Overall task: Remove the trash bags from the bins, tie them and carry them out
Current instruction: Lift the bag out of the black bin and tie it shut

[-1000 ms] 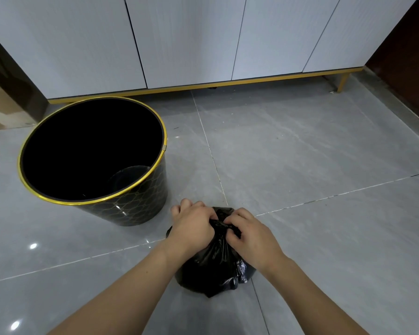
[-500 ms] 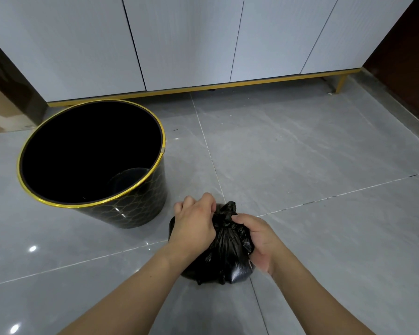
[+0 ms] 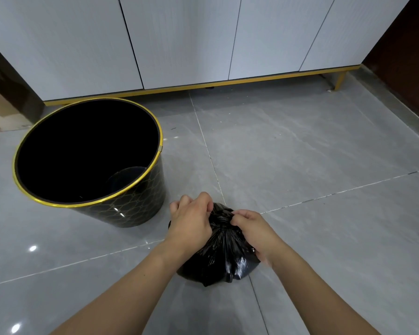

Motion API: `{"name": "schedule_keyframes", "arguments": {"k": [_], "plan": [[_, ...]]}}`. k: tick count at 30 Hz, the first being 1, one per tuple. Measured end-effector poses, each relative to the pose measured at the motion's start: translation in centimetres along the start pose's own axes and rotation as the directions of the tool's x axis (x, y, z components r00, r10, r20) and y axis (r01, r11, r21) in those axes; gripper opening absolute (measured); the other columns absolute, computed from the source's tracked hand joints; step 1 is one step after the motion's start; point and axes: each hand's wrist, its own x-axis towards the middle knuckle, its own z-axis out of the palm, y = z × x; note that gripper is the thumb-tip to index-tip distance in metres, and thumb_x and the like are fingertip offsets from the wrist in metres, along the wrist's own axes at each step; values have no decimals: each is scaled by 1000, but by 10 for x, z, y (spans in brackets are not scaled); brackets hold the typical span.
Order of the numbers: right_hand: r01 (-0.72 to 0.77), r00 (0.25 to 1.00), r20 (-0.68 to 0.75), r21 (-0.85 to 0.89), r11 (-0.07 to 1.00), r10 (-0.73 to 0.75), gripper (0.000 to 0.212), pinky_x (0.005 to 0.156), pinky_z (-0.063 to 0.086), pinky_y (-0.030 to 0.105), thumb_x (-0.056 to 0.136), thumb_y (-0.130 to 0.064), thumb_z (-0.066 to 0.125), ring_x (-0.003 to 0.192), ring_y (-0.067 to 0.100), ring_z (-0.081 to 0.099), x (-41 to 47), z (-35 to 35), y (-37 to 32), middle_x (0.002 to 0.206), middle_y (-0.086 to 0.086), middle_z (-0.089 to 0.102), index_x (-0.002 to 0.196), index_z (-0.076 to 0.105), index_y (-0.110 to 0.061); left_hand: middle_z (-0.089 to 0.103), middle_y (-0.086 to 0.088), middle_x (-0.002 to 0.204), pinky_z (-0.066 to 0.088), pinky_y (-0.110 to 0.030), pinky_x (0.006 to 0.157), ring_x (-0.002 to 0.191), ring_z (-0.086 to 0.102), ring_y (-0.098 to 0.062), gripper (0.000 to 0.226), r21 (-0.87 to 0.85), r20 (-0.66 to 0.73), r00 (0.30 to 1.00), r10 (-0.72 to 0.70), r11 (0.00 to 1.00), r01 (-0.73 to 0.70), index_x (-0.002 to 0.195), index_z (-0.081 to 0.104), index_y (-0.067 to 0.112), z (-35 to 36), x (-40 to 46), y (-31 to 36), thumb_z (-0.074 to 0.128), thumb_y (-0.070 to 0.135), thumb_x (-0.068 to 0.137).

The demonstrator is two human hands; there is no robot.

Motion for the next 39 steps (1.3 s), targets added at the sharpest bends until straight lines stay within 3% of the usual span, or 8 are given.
{"name": "schedule_keyframes", "arguments": {"k": [3, 5, 10, 15, 19, 27, 33, 39], "plan": [[-176, 980, 92, 13, 984, 174, 24, 65, 48, 34, 84, -10, 51, 75, 30, 60, 0, -9, -1, 85, 21, 63, 97, 67, 3, 48, 8, 74, 18, -26, 77, 90, 40, -19, 29, 7, -7, 1000, 2, 1000, -1, 84, 37, 34, 0, -1, 1, 43, 5, 84], [-166, 982, 95, 28, 986, 163, 27, 69, 48, 36, 86, -10, 51, 78, 31, 60, 0, -12, -1, 88, 22, 63, 102, 64, 6, 47, 9, 71, 17, -26, 77, 87, 40, -16, 29, 14, -13, 1000, 19, 1000, -19, 84, 37, 33, 1, -2, 1, 44, 5, 84], [15, 998, 53, 77, 997, -19, 13, 77, 47, 37, 88, -3, 53, 86, 23, 59, 1, -5, 0, 102, 13, 57, 97, 60, -9, 48, 9, 70, 15, -26, 75, 87, 40, -15, 28, 6, -26, 1000, 11, 1000, -11, 85, 39, 33, 1, -2, 5, 45, 5, 84], [-148, 969, 231, 245, 958, 90, 36, 89, 44, 44, 90, -11, 48, 98, 32, 56, 0, -9, 0, 109, 20, 58, 123, 53, 3, 49, 11, 68, 15, -28, 75, 85, 39, -12, 24, -10, -37, 998, 46, 999, -47, 87, 43, 30, -5, 3, 12, 45, 7, 85], [-208, 918, 382, 221, 953, 112, 38, 78, 46, 38, 87, -19, 39, 85, 29, 58, -3, -11, -1, 96, 19, 59, 112, 58, 1, 46, 16, 65, 17, -28, 76, 85, 38, -12, 24, -30, -35, 997, 75, 997, -76, 85, 44, 30, -6, 2, 12, 46, 6, 87], [-220, 953, 259, 238, 946, 156, 36, 76, 49, 37, 83, -21, 42, 83, 31, 60, 4, -16, 4, 92, 20, 61, 103, 61, 2, 50, 18, 100, 18, -26, 84, 99, 38, -10, 15, -66, -41, 984, 175, 982, -177, 92, 59, 31, -13, -18, -2, 59, 23, 80], [-171, 977, 159, 181, 969, 143, 22, 65, 45, 35, 83, -17, 45, 71, 25, 55, 4, -12, 3, 85, 16, 53, 96, 56, -4, 46, 19, 105, 14, -23, 90, 106, 37, -8, 23, -33, -46, 976, 213, 976, -215, 98, 67, 35, -12, -23, -1, 61, 43, 77], [-111, 988, 121, 83, 990, 101, 20, 70, 39, 39, 84, -15, 45, 80, 29, 49, -2, -7, -1, 87, 18, 50, 94, 59, -5, 48, 19, 103, 15, -25, 87, 102, 38, -11, 7, -29, -42, 979, 199, 979, -200, 88, 69, 34, -10, -17, 6, 64, 37, 84]]}}
